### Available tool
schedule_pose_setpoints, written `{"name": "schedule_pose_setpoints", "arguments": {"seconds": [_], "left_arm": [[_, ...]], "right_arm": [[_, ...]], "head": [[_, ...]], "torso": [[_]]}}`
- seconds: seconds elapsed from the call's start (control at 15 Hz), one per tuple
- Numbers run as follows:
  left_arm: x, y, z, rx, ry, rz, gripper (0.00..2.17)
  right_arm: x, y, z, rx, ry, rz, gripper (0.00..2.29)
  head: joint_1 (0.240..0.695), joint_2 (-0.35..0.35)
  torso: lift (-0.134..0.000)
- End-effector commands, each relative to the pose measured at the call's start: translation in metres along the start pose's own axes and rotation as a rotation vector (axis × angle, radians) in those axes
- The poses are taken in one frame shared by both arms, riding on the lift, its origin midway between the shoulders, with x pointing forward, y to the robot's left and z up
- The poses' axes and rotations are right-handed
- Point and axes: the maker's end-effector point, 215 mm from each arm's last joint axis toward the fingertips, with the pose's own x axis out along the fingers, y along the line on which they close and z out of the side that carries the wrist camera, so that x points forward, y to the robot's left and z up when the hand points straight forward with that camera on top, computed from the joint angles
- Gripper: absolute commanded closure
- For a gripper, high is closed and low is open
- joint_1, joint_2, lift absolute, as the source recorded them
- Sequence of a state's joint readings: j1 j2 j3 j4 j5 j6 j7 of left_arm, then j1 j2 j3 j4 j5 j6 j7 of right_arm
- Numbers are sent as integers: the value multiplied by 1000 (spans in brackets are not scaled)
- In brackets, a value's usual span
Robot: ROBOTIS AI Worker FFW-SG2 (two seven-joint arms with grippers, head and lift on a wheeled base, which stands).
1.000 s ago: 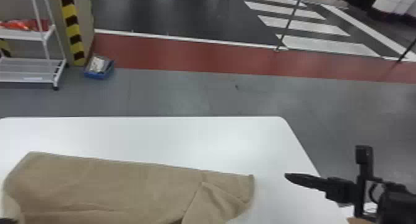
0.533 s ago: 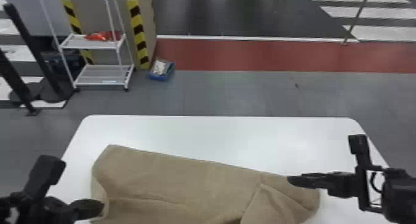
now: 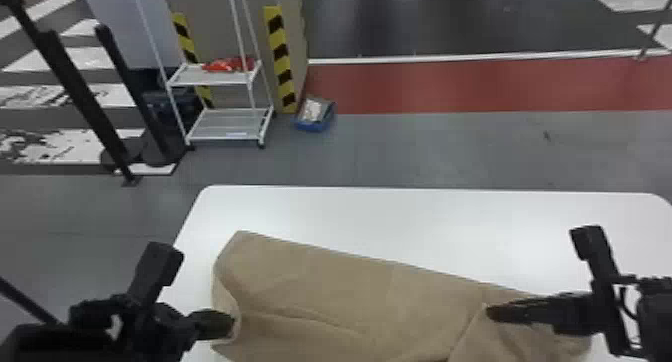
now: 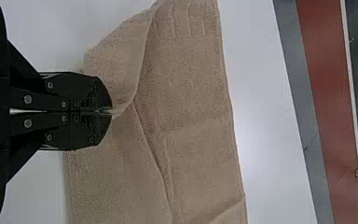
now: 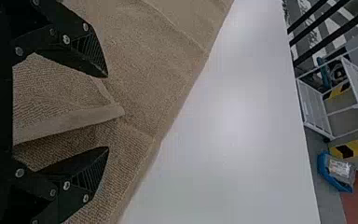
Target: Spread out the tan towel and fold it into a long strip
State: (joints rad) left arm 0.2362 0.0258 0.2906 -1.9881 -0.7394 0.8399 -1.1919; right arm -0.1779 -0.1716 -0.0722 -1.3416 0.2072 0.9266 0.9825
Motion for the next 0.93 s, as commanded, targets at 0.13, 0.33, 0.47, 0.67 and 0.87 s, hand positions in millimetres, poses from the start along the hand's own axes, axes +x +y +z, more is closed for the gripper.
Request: {"name": "schedule_pose_setpoints", "arguments": {"seconds": [0.13, 0.33, 0.47, 0.67, 0.87], "left_arm": [[0, 0, -1, -1, 1, 0, 1909], [0, -1, 0, 0, 0, -3, 1909], [-1, 0, -1, 0, 0, -1, 1909], [-1, 1, -2, -2, 2, 2, 1909], [-1, 1, -1, -2, 0, 2, 1909]], "right_arm": [[5, 2, -4, 20, 41, -2, 410], [11, 12, -2, 7, 49, 12, 599], [13, 12, -3, 5, 58, 11, 768], [12, 12, -3, 12, 60, 11, 1139], [7, 10, 0, 28, 43, 23, 1231]], "head": [[695, 127], [695, 136], [695, 143], [695, 149], [695, 150]], "torso": [[0], [0], [0], [0], [0]]}}
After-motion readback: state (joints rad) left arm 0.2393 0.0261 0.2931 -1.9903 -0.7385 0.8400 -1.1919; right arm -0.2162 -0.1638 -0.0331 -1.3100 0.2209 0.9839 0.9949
